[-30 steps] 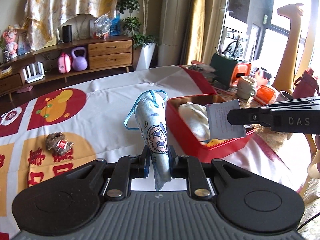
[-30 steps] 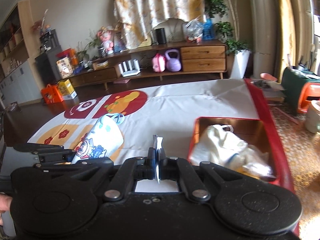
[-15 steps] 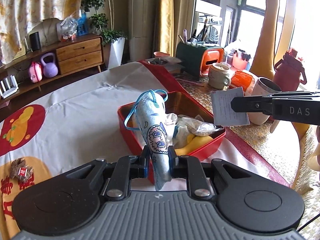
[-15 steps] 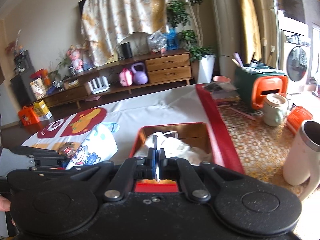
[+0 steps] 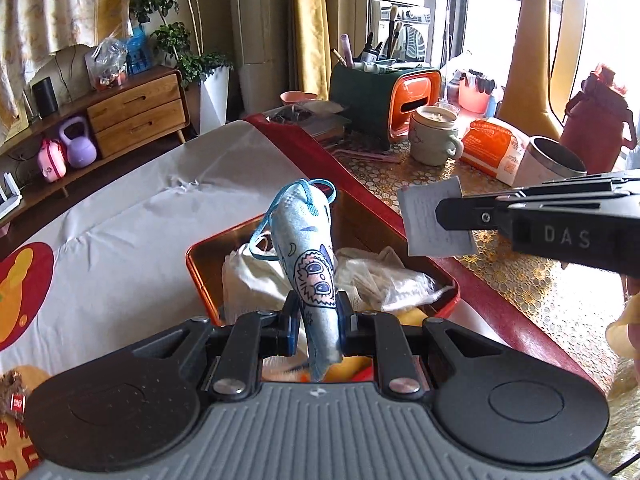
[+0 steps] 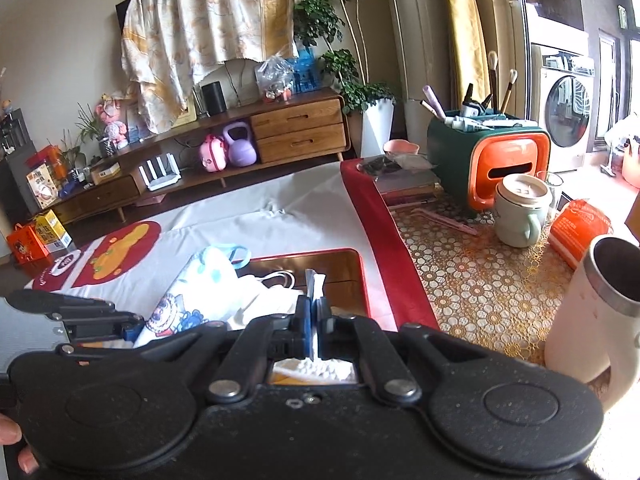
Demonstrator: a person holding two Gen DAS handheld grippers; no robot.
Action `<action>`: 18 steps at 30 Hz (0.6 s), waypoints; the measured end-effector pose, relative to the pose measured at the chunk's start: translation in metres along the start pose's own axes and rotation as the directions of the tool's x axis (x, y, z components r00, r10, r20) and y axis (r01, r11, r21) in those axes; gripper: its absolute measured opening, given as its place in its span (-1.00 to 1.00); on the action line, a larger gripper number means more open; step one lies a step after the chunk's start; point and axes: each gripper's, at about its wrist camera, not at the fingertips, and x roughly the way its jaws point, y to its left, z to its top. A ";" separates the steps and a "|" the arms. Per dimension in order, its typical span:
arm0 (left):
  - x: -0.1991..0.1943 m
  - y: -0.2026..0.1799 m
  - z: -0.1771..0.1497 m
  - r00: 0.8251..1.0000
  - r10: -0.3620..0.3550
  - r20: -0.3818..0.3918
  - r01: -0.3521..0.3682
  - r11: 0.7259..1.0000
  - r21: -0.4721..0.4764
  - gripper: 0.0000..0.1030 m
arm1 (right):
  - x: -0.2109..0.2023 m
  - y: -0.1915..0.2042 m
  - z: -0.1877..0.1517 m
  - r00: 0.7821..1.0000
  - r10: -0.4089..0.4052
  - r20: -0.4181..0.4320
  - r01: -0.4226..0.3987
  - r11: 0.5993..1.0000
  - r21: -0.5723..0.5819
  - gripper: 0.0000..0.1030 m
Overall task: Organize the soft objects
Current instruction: 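Carry face mask with left tool while right tool carries paper card to red tin, then open left tool inside red tin while right tool releases paper card beside mask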
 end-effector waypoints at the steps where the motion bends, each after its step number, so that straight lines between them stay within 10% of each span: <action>1: 0.005 0.000 0.003 1.000 0.005 -0.001 -0.005 1.000 0.005 -0.66 | 0.004 -0.001 0.001 1.000 -0.008 -0.002 0.008 1.000 -0.001 -0.95; 18: 0.072 0.009 0.014 0.995 0.018 -0.099 -0.016 1.000 0.024 -0.66 | 0.067 0.003 -0.007 0.995 -0.078 -0.069 0.072 0.994 -0.082 -0.94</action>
